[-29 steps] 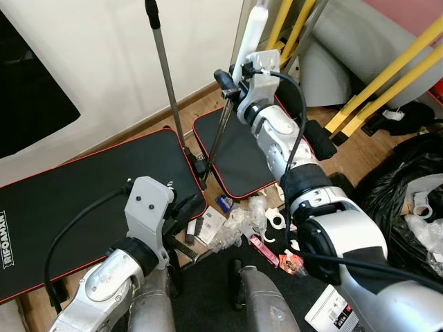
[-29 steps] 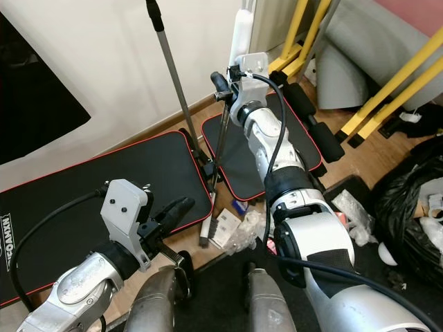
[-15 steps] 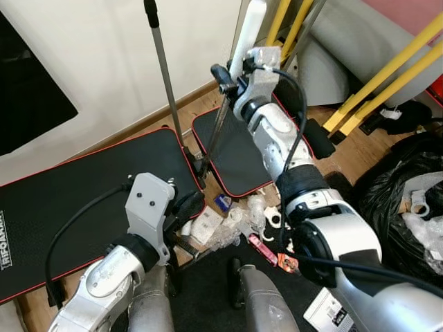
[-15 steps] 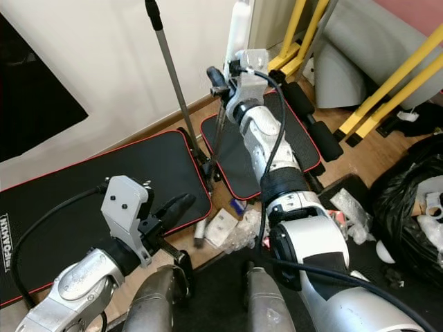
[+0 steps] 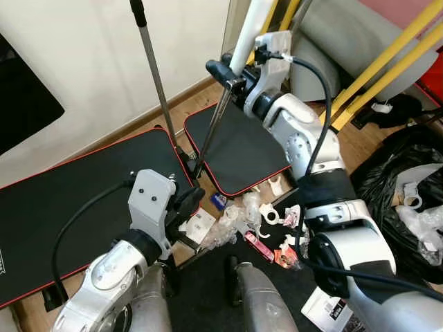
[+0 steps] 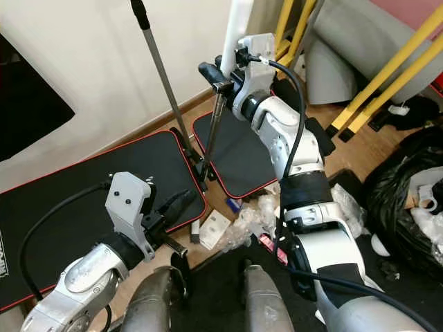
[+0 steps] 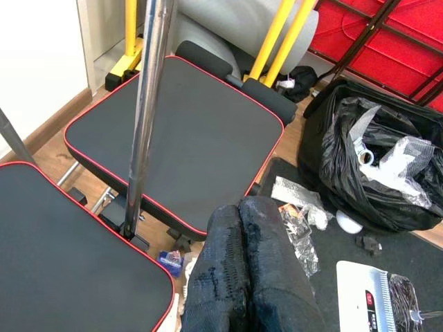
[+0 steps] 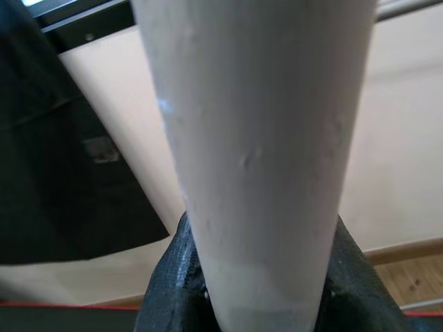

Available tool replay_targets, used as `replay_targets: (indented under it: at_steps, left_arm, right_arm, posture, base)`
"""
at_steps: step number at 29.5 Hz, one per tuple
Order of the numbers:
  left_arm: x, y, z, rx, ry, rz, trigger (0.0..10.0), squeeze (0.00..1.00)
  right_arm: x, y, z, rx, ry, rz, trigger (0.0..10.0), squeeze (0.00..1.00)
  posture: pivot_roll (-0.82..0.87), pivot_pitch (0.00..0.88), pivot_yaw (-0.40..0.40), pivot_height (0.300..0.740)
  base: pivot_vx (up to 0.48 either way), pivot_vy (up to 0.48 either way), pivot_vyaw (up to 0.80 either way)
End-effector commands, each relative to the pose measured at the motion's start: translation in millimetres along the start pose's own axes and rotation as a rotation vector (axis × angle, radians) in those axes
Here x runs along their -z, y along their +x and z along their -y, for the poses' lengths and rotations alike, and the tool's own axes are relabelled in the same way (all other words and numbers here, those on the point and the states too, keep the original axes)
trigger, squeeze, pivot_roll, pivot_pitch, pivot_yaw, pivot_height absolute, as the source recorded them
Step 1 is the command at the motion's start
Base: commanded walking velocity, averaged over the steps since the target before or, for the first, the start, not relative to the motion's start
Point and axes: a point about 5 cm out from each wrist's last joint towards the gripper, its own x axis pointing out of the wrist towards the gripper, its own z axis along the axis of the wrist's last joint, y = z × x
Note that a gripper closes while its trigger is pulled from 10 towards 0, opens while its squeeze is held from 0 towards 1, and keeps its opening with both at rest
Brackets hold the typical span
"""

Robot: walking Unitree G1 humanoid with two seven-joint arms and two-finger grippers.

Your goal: Sweep floor

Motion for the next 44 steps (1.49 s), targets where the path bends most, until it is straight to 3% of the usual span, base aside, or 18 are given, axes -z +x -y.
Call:
replay_targets:
  at_steps: [1,12,15,17,23,29,31,36,37,39,44]
  left_arm:
    - [7.6,-1.2,6.4,0.051,-0.030,-0.024,10.0,0.00]
    - [8.8,0.5,6.6,0.052,-0.035,-0.020,10.0,0.00]
    - [9.6,1.9,6.7,0.053,-0.038,-0.019,10.0,0.00]
    - [9.8,2.1,6.5,0.053,-0.038,-0.018,10.0,0.00]
    - [10.1,2.4,6.2,0.052,-0.038,-0.018,10.0,0.00]
    - [10.3,1.9,6.3,0.053,-0.039,-0.018,10.0,0.00]
    - [10.3,2.0,6.3,0.054,-0.039,-0.018,10.0,0.00]
    - [11.0,2.7,6.4,0.056,-0.041,-0.018,10.0,0.00]
    - [11.1,2.9,6.4,0.055,-0.042,-0.018,10.0,0.00]
    - [11.7,3.5,5.9,0.054,-0.042,-0.018,10.0,0.00]
    - [12.1,4.1,5.5,0.052,-0.041,-0.019,10.0,0.00]
  right_arm:
    - [-1.4,-3.5,-16.7,-0.133,0.069,-0.016,0.0,0.00]
    - [-15.3,-18.8,-19.8,-0.142,0.007,-0.090,0.0,0.00]
    - [-15.0,-26.4,-9.8,-0.067,-0.138,-0.153,0.0,0.00]
    - [-14.5,-29.0,-5.8,-0.035,-0.184,-0.166,0.0,0.00]
    - [-24.9,-28.2,-2.6,0.033,-0.230,-0.068,0.0,0.00]
    - [-29.4,-28.4,-7.2,0.038,-0.185,-0.021,0.0,0.00]
    - [-30.8,-29.9,-11.2,-0.006,-0.128,-0.015,0.0,0.00]
    - [-39.8,-38.7,-15.7,-0.083,-0.100,0.004,0.0,0.00]
    - [-41.9,-41.1,-16.5,-0.102,-0.106,0.007,0.9,0.00]
    - [-45.8,-45.9,-16.3,-0.117,-0.113,0.017,10.0,0.00]
    - [-49.9,-50.9,-15.6,-0.122,-0.111,0.031,10.0,0.00]
  posture:
    - [-0.06,0.345,-0.139,0.740]
    - [-0.06,0.340,-0.144,0.740]
    - [-0.06,0.335,-0.146,0.740]
    - [-0.06,0.335,-0.146,0.740]
    - [-0.06,0.334,-0.146,0.740]
    - [-0.06,0.332,-0.144,0.740]
    - [-0.06,0.332,-0.145,0.740]
    - [-0.06,0.328,-0.144,0.740]
    - [-0.06,0.326,-0.144,0.740]
    - [-0.06,0.323,-0.145,0.740]
    - [-0.06,0.319,-0.145,0.740]
  base:
    - [0.000,0.000,0.00]
    - [0.000,0.000,0.00]
    - [0.000,0.000,0.00]
    - [0.000,0.000,0.00]
    - [0.000,0.000,0.00]
    - [0.000,0.000,0.00]
    - [0.000,0.000,0.00]
    - [0.000,0.000,0.00]
    - [0.000,0.000,0.00]
    - [0.000,0.000,0.00]
    - [0.000,0.000,0.00]
